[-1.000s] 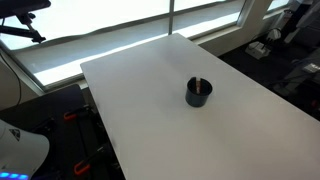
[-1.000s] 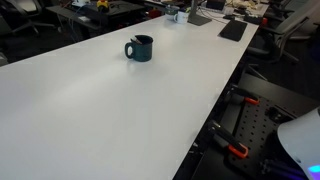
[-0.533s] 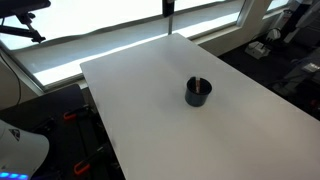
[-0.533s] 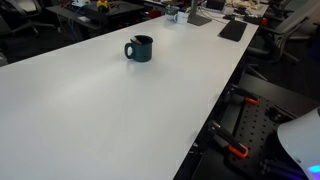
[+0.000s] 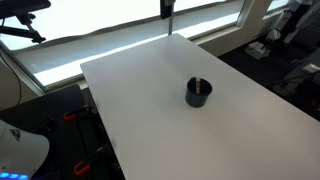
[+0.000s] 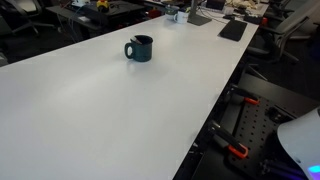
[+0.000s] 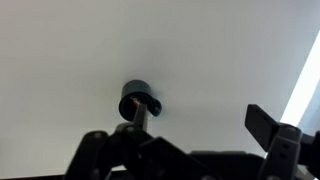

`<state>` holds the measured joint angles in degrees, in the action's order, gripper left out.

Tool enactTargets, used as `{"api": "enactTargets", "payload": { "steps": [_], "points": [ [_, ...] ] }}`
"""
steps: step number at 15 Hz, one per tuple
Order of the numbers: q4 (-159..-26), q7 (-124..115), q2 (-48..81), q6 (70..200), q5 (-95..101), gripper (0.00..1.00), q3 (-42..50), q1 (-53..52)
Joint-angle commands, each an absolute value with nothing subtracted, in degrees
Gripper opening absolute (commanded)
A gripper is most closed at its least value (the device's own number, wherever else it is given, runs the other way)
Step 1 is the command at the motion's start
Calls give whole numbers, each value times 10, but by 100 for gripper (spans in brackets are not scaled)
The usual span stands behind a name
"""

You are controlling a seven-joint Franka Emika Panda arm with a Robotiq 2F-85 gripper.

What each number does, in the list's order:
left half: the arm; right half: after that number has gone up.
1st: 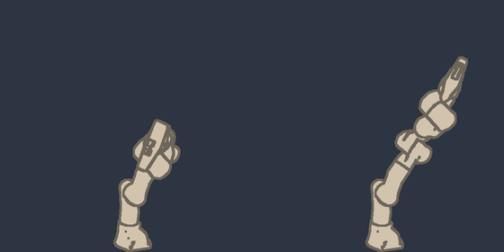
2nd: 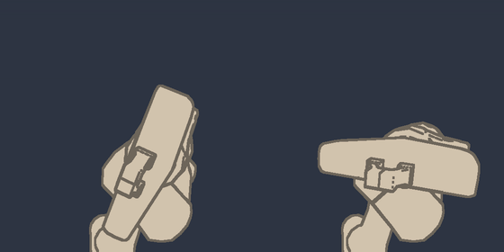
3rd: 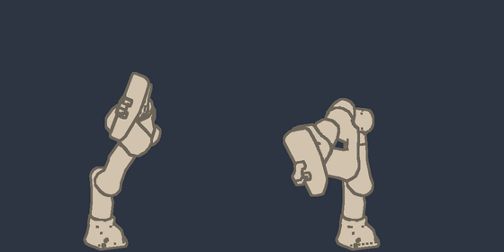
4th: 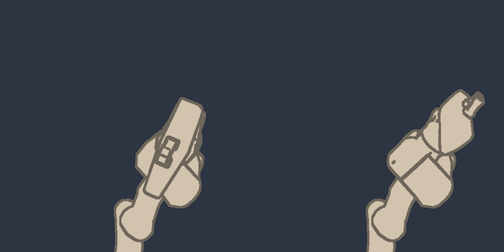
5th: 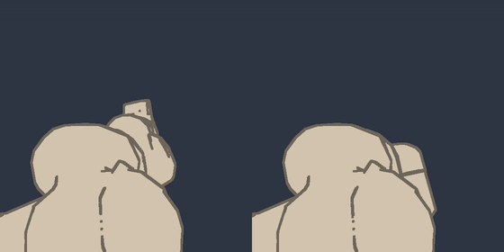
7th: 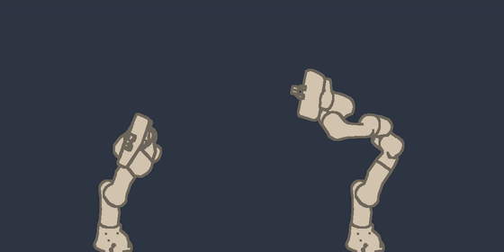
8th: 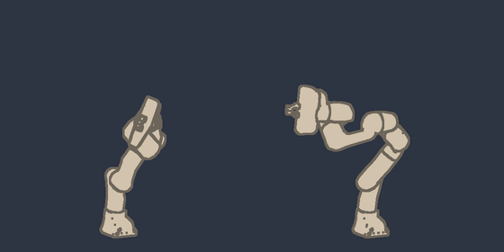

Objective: Remove the marker from the cup

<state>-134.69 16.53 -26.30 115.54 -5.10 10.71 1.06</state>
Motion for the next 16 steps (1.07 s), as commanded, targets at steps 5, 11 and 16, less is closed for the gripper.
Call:
{"api": "enactTargets", "payload": {
  "steps": [5, 11, 16],
  "points": [
    [-1275, 248, -99, 1143, -75, 100, 149, 27],
    [-1212, 336, 7, 1116, 39, 100, 127, 54],
    [-1216, 360, 30, 1138, 73, 100, 109, 68]
  ]
}}
